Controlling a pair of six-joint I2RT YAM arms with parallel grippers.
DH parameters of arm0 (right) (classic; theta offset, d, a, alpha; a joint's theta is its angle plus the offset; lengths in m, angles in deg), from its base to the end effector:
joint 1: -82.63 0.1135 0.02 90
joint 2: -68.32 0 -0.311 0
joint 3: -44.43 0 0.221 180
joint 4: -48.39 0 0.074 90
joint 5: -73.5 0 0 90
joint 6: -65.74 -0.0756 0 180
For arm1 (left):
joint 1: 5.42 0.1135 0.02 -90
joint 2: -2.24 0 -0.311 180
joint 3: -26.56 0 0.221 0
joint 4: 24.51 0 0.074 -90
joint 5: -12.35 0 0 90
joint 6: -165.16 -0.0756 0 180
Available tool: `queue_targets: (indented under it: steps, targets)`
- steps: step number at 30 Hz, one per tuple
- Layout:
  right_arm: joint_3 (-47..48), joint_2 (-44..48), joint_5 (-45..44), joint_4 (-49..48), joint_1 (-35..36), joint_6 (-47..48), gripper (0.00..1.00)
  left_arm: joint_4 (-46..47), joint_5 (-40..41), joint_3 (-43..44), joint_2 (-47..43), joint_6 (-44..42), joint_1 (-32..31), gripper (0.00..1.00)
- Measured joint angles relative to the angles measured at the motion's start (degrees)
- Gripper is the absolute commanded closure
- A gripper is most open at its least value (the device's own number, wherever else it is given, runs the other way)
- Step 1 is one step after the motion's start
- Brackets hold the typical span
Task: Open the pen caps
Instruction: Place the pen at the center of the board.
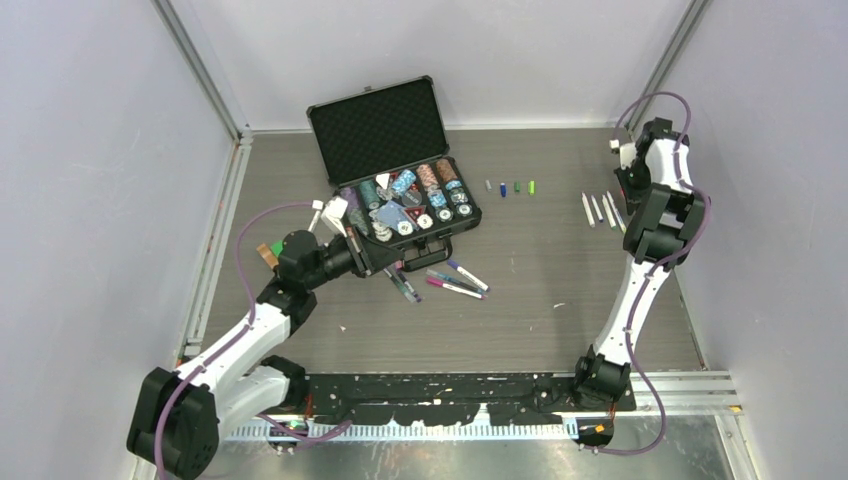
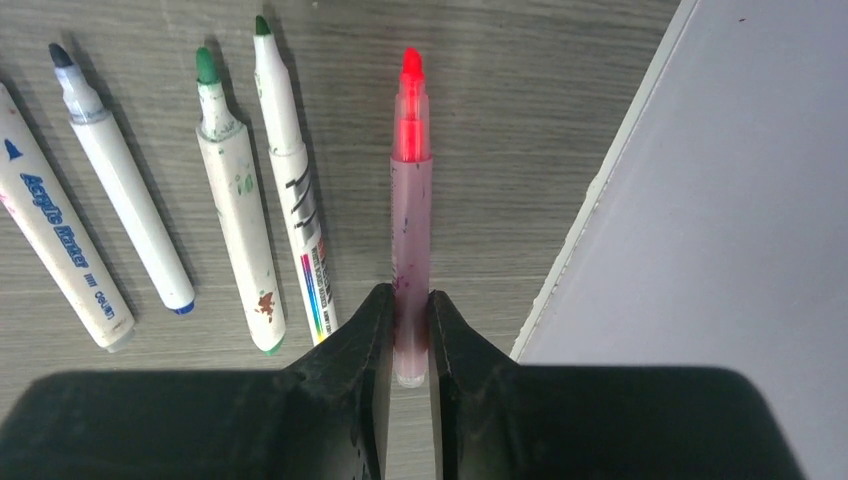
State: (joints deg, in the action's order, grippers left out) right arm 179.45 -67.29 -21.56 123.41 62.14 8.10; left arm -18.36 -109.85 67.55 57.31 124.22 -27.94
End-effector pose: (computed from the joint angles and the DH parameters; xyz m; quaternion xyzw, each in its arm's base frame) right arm 0.4663 -0.1814 0.1842 -0.0970 0.9864 -0.0949 0.0926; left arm 0.1628 -0.1111 0.2957 0.0108 0.7472 -0.5386 0.3893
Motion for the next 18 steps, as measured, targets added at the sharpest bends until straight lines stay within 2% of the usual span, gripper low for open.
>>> queue_targets:
  steps: [6,18]
  targets:
    - [4.0,-2.1,0.0,2.5,0.0,-0.9,0.75,0.0,0.0,0.0,0.3,0.0,0.0,0.99]
    - [4.9,-2.2,0.0,4.7,0.0,-1.1,0.73,0.0,0.0,0.0,0.5,0.0,0.0,0.99]
